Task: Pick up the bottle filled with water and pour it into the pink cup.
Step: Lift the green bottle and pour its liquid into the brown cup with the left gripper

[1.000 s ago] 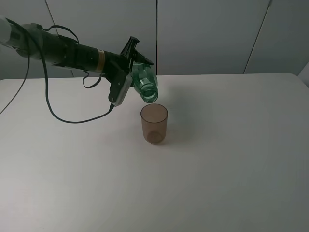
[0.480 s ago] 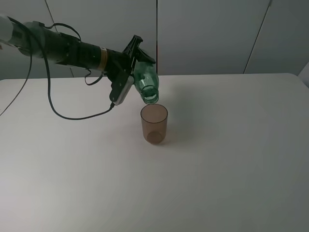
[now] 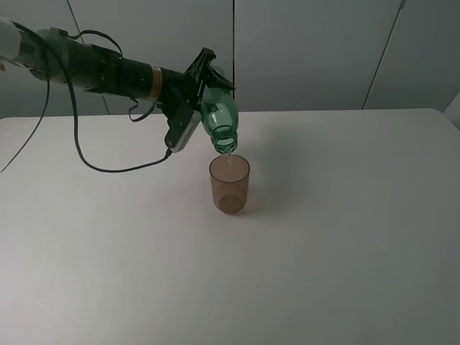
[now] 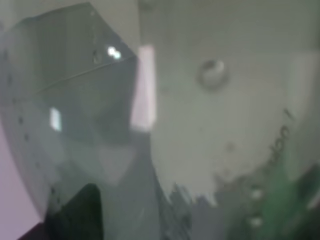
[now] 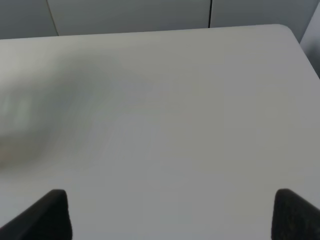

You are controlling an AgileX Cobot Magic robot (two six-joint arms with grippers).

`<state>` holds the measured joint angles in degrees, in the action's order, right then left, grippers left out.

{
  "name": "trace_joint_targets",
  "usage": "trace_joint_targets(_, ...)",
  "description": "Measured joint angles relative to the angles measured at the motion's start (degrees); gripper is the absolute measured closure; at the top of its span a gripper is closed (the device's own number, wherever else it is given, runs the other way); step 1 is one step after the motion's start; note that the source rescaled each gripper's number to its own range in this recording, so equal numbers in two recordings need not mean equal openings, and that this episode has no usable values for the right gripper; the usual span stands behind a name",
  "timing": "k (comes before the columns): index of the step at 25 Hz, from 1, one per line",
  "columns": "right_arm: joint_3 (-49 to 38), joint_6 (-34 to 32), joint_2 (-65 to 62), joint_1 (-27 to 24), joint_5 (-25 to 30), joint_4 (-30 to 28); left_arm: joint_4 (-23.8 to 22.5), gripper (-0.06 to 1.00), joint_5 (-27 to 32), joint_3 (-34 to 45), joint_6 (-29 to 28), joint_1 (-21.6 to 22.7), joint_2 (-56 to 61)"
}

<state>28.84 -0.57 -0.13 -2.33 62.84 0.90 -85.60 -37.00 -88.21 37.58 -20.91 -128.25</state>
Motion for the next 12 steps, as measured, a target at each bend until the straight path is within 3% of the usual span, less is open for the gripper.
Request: trace_joint_targets(12, 0.0, 0.0, 0.0, 0.0, 0.0, 0.0, 1.4, 0.93, 0.5, -0.4, 1.5, -0.2, 0.0)
